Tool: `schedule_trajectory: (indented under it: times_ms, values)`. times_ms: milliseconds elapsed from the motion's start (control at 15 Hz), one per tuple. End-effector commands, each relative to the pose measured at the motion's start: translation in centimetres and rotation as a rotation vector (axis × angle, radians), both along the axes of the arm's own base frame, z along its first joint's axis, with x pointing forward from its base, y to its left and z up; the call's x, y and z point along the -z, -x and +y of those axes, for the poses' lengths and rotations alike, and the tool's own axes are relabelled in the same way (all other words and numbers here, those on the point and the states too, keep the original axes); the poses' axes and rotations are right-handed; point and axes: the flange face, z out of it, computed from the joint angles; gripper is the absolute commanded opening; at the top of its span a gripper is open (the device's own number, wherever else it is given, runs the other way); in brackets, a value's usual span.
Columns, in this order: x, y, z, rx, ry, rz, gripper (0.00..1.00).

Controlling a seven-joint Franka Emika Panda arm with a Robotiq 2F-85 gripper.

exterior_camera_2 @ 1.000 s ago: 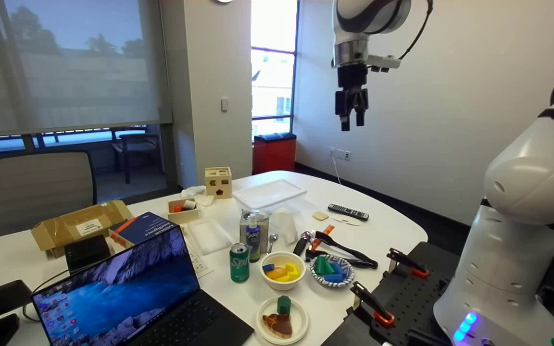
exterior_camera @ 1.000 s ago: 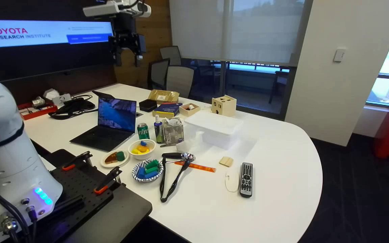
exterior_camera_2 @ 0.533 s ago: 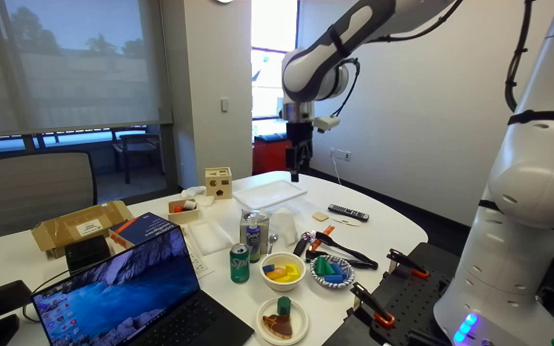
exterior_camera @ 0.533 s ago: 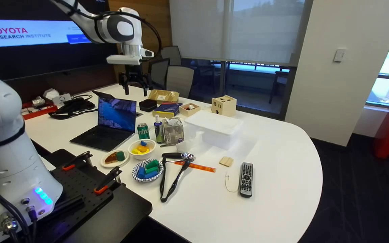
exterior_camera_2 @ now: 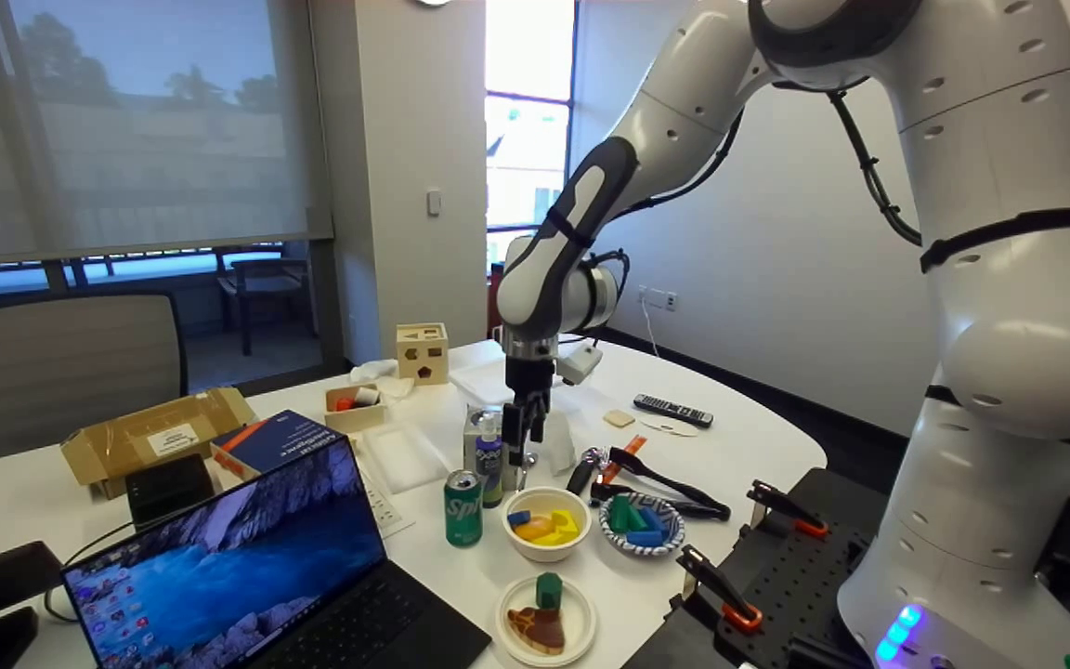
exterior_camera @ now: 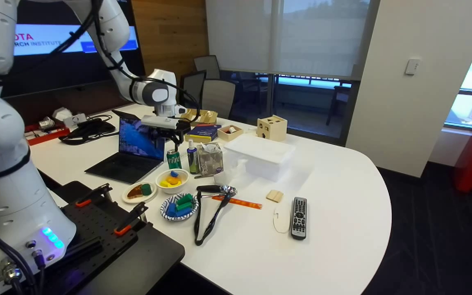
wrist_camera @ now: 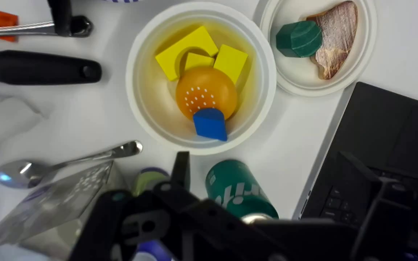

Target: Move the green block from the white bowl to the white plate

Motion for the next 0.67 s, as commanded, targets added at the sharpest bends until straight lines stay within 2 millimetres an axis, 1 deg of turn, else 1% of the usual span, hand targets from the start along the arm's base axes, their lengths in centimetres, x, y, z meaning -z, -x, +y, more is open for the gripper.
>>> schedule_trajectory:
  times_ms: [0, 200, 600]
  values:
    - [3.1, -0.4, -0.5, 0.006, -0.023, 0.014, 1.0]
    - [4.9, -0.8, -0.9, 0.008, -0.029, 0.036, 1.0]
    - [8.6, -2.5, -0.9, -0.046, -0.045, 0.052, 1.0]
